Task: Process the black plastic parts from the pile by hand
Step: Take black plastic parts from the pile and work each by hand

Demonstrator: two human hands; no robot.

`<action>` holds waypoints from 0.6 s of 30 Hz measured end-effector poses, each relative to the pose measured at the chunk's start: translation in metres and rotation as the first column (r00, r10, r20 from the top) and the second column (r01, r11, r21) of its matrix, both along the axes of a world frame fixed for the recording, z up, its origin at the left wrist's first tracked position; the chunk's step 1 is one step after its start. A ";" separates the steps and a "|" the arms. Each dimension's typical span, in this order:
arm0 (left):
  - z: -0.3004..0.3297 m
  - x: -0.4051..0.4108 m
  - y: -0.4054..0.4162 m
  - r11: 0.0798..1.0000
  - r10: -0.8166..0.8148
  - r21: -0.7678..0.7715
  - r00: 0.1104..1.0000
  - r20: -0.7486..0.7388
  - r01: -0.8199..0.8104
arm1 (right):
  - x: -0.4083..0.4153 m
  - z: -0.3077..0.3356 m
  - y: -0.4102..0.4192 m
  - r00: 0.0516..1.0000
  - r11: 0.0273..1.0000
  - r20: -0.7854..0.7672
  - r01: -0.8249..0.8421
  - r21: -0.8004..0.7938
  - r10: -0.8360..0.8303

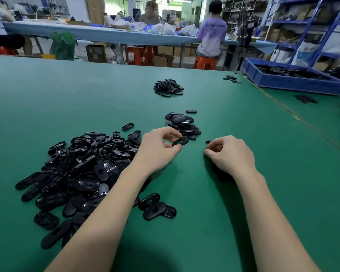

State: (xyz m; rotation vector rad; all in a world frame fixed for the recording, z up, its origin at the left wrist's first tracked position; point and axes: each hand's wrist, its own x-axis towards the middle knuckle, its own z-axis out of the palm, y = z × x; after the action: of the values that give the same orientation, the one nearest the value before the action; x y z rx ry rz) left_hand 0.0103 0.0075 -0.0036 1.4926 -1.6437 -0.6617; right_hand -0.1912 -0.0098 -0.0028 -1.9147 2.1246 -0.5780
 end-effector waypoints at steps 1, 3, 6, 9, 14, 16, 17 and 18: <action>0.000 0.001 0.000 1.000 0.005 -0.004 1.000 -0.004 -0.005 | 0.001 0.000 -0.001 0.998 1.000 0.056 -0.011 -0.022 0.013; 0.000 0.002 0.000 1.000 0.013 -0.010 1.000 -0.017 -0.014 | 0.007 0.000 -0.003 0.956 0.995 0.287 -0.037 -0.095 0.063; 0.001 0.003 0.000 0.999 0.028 -0.019 0.998 -0.050 -0.029 | 0.021 0.004 -0.005 0.810 0.978 0.558 -0.091 -0.188 0.183; 0.002 0.005 0.001 0.999 0.037 -0.020 0.994 -0.107 -0.039 | 0.034 0.002 -0.004 0.707 0.968 0.663 -0.156 -0.195 0.247; 0.004 0.007 0.001 0.999 0.028 0.038 0.972 -0.232 -0.020 | 0.047 -0.009 0.000 0.628 0.970 0.739 -0.162 -0.181 0.243; 0.006 0.008 0.001 0.997 0.026 0.073 0.948 -0.317 -0.003 | 0.048 -0.011 0.000 0.633 0.972 0.737 -0.144 -0.187 0.236; 0.006 0.008 0.001 0.996 0.030 0.090 0.933 -0.358 0.003 | 0.048 -0.011 0.000 0.639 0.973 0.734 -0.133 -0.189 0.230; 0.007 0.008 0.001 0.995 0.034 0.104 0.918 -0.395 0.008 | 0.047 -0.011 0.000 0.644 0.973 0.730 -0.128 -0.190 0.227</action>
State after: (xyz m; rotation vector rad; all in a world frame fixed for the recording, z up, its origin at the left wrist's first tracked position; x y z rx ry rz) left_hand 0.0184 0.0088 0.0031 1.3321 -1.3022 -0.9843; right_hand -0.1438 -0.0098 -0.0138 -1.5007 1.3625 -1.2232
